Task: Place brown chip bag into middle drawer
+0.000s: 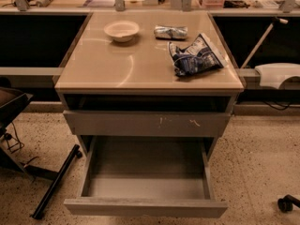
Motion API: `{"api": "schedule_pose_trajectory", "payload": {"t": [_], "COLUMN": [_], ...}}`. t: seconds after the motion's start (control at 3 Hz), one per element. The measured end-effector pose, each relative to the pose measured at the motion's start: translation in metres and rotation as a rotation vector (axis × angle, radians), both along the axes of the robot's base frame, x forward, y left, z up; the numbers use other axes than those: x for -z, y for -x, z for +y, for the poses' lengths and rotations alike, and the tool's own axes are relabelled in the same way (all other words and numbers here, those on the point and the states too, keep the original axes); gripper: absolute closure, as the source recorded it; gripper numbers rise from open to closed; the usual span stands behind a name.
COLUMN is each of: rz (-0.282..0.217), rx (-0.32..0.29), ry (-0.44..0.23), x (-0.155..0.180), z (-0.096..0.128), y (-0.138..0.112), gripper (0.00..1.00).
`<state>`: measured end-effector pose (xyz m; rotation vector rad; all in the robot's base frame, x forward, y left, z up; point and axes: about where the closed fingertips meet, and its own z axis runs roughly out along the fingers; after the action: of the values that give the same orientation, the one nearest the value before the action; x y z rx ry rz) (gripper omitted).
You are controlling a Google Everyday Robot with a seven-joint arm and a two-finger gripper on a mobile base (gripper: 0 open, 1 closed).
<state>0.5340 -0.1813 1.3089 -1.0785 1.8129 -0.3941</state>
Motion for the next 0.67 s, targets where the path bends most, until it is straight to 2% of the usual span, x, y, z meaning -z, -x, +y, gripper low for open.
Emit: {"api": "schedule_pose_trajectory", "payload": {"t": [0.33, 0.67], "rz": [-0.076, -0.117], "rx": [-0.094, -0.198], "ry": [-0.192, -0.367], "x": [-0.024, -0.039], "z": [-0.01, -0.003], "y": [0.072, 0.16], "gripper": [1.0, 1.0]}}
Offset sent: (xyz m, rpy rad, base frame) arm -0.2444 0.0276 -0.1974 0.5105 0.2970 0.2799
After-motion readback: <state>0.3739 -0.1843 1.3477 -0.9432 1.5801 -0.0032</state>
